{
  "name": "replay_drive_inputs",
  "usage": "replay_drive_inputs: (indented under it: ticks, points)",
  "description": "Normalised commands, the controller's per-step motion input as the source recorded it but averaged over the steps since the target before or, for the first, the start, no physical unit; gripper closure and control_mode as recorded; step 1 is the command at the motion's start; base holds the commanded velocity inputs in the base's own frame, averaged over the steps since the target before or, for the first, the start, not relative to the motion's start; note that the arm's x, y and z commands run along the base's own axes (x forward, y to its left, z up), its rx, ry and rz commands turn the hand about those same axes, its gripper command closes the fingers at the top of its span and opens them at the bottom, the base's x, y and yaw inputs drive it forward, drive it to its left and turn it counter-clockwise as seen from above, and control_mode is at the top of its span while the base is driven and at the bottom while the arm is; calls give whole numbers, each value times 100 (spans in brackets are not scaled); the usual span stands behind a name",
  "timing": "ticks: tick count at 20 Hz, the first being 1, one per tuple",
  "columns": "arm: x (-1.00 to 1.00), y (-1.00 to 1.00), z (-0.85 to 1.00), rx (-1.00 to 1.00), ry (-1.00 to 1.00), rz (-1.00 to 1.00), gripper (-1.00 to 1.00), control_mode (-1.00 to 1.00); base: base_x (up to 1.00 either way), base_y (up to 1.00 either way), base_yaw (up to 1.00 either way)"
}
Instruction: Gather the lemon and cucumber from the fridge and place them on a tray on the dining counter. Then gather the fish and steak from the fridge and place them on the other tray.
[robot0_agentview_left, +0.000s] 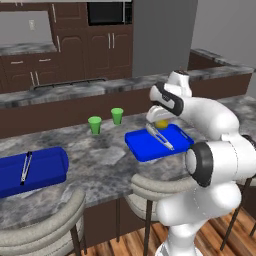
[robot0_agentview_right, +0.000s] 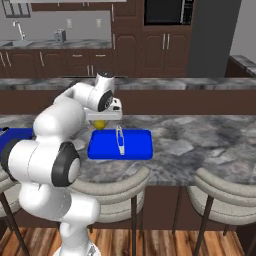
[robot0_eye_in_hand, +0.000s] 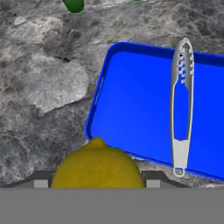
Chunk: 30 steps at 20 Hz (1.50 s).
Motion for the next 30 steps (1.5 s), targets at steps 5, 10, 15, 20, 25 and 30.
replay_drive_inputs:
  ticks: [5,10,15,20,25,30]
  points:
    - [25,-7,-67,0,-1,-6,100,-100,0,0,0]
    - [24,0,-51,0,0,-7,100,-100,0,0,0]
    - [21,0,-36,0,1,-5,100,-100,0,0,0]
    - [16,0,-29,0,4,-2,100,-100,0,0,0]
    - [26,0,-28,0,7,-1,100,-100,0,0,0]
    - [31,4,-23,0,8,-2,100,-100,0,0,0]
